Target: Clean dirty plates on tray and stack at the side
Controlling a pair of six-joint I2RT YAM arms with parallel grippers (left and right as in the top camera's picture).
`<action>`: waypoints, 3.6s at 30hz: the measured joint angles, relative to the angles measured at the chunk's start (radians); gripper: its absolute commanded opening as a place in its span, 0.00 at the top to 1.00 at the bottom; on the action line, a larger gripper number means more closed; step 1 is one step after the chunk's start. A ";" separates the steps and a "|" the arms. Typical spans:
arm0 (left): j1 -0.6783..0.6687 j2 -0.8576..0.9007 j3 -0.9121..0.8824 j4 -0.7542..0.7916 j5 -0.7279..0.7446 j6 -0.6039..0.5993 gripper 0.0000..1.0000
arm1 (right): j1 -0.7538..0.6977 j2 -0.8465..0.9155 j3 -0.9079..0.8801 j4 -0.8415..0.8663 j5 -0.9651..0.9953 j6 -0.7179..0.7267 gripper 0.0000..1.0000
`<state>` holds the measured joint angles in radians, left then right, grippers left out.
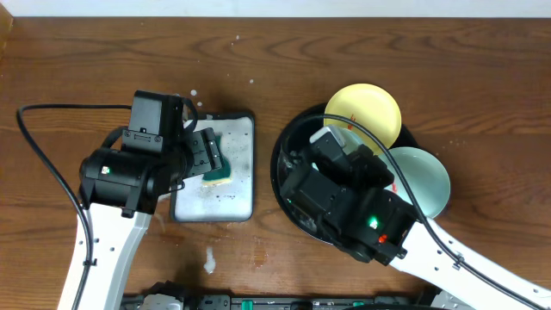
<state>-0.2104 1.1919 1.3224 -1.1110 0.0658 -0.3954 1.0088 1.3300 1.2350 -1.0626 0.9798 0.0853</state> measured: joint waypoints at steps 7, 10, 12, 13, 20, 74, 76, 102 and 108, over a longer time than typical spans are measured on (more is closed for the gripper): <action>0.000 0.000 0.000 0.000 0.000 0.000 0.18 | 0.000 0.000 0.000 -0.008 0.006 -0.003 0.99; 0.000 0.000 0.000 0.000 0.000 0.000 0.18 | 0.000 0.000 0.000 -0.008 0.007 -0.003 0.99; 0.000 0.000 0.000 0.000 0.000 0.000 0.18 | 0.000 0.000 0.000 -0.008 0.008 -0.003 0.99; 0.000 0.000 0.000 0.000 0.000 0.000 0.18 | 0.000 0.000 0.000 -0.008 0.008 -0.003 0.99; 0.000 0.000 0.000 0.000 0.000 0.000 0.18 | 0.000 0.000 0.000 -0.008 0.008 -0.003 0.99; 0.000 0.000 0.000 0.000 0.003 0.000 0.18 | -0.490 0.000 0.003 -0.035 -0.632 0.122 0.59; 0.000 0.000 0.000 0.000 0.003 0.000 0.18 | -0.614 0.002 -0.002 -0.037 -0.795 0.115 0.57; 0.000 0.000 0.000 0.000 0.004 0.000 0.17 | -0.991 0.197 -0.235 0.084 -1.294 0.019 0.99; 0.000 0.000 0.000 0.000 0.003 0.000 0.18 | -0.861 -0.044 -0.151 0.076 -1.102 0.022 0.99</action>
<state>-0.2104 1.1919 1.3224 -1.1110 0.0692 -0.3954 0.1474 1.2861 1.0836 -0.9867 -0.1226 0.1074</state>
